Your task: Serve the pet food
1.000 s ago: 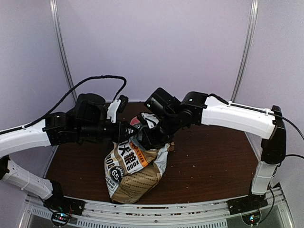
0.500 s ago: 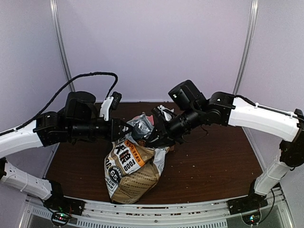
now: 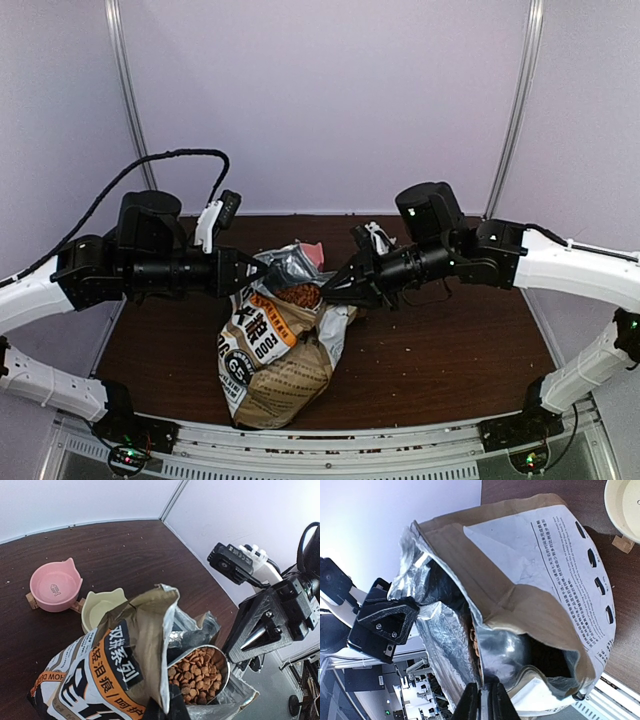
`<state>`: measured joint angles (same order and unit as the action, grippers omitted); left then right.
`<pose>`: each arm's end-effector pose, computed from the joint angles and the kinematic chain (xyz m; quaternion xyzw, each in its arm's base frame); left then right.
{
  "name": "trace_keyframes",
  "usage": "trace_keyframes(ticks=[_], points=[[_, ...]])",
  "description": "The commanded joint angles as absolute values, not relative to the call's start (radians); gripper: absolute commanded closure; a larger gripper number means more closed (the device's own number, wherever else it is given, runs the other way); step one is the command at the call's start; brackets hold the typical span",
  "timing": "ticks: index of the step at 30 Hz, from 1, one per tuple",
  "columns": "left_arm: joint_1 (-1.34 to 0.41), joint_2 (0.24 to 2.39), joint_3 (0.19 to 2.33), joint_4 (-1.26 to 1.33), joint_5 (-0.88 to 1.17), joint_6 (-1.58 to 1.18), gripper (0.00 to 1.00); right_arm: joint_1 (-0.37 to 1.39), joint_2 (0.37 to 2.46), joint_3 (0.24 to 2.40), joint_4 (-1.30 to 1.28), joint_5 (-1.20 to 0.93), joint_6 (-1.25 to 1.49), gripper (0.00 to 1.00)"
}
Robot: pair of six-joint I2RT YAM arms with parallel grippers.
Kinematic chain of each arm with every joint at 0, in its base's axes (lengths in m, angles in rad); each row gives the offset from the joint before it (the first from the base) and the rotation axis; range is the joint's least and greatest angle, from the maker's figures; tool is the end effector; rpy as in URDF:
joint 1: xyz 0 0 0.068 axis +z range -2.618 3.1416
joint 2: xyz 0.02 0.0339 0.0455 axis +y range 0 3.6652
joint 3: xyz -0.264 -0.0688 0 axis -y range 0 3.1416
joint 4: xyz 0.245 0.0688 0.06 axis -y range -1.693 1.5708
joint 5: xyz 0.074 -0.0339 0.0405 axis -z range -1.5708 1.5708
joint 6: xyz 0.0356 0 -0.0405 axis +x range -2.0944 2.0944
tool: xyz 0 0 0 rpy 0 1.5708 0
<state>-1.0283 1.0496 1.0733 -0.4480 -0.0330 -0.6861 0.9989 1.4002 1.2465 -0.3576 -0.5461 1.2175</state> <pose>0.1207 -0.1980 0.3631 0.1342 0.8293 -0.4009 0.3654 0.1563 0.2770 0.3444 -0.0448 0.8409 0.5393 0.0089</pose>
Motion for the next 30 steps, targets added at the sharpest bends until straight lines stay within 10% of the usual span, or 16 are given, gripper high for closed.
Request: trace_keyframes(ticks=[1, 30], points=[[-1.02, 0.994, 1.092, -0.352, -0.021, -0.65, 1.0, 0.988, 1.319, 1.206, -0.243, -0.445, 1.302, 1.0], [-0.996, 0.955, 1.081, -0.377, -0.105, -0.69, 1.0, 1.007, 1.196, 1.044, -0.045, -0.431, 1.435, 1.0]])
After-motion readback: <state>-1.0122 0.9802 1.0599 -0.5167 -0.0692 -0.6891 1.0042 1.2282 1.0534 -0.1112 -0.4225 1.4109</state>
